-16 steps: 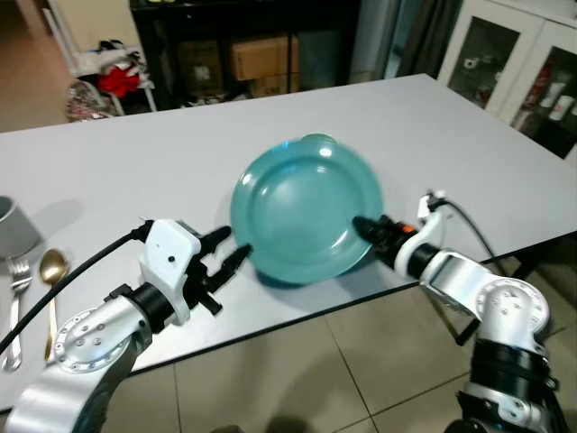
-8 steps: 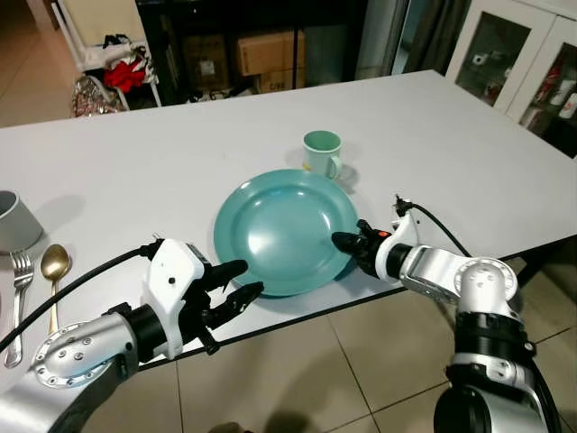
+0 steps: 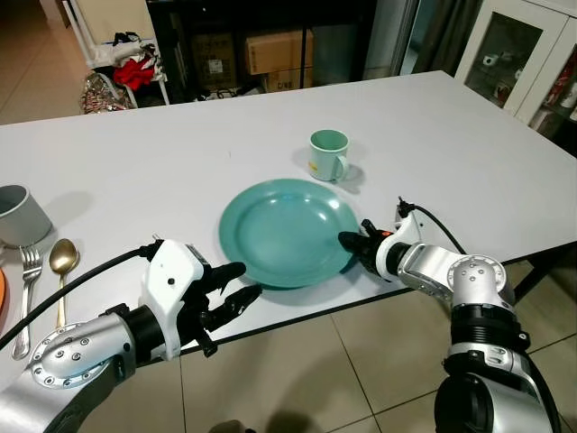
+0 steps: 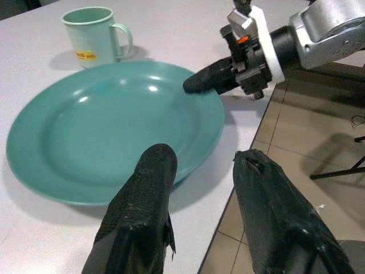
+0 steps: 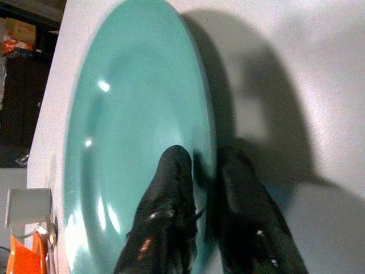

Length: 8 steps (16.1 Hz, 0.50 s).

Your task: Setting the table

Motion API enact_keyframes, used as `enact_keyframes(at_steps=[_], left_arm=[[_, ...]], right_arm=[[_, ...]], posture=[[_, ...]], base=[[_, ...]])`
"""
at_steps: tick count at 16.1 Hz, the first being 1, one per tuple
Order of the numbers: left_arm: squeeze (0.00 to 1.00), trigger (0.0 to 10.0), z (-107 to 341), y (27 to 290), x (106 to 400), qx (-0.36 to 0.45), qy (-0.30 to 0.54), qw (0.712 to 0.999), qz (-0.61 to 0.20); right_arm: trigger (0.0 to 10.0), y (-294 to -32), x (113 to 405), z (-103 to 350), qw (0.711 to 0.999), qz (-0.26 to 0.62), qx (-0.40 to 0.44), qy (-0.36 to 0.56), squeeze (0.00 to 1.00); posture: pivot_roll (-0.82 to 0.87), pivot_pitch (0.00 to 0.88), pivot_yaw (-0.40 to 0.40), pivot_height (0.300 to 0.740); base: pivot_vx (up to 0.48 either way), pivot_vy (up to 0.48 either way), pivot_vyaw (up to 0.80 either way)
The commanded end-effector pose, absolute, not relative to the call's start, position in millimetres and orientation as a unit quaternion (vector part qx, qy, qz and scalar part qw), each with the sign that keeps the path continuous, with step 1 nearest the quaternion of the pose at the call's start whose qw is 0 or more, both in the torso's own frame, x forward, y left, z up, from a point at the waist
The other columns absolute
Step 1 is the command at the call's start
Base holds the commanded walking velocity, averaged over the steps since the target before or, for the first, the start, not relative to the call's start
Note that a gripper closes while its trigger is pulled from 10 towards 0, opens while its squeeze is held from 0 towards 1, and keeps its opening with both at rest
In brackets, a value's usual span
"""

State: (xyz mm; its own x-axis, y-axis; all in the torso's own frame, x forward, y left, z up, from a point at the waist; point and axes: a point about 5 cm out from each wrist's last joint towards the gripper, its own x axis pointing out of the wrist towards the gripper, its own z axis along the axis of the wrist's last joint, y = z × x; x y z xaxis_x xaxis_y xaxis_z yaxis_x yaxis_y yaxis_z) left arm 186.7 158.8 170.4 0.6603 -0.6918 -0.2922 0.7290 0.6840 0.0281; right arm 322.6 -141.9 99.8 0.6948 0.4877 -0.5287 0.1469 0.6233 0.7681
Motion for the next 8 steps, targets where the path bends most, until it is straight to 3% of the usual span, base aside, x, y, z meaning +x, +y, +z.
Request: enact_keyframes(at_steps=[1,5,8], left_arm=[[0.00,10.0,172.2,157.1,186.4,0.074,0.124,0.911,-0.387],[0.00,10.0,173.5,157.6,188.7,0.062,0.115,0.922,-0.364],[0.00,10.0,174.8,161.2,188.1,0.047,0.119,0.932,-0.340]], right_arm=[[10.0,-150.5,321.6,103.5,0.825,0.095,0.418,0.368,1.00],[10.0,-175.6,307.2,121.0,0.859,0.090,0.365,0.347,1.00],[10.0,-193.3,273.2,135.5,0.884,0.096,0.295,0.349,1.00]], posture=[[0.04,0.000,0.044,0.740],[0.04,0.000,0.056,0.740],[0.02,0.000,0.066,0.740]], base=[[0.000,0.000,0.00],[0.000,0.000,0.00],[0.000,0.000,0.00]])
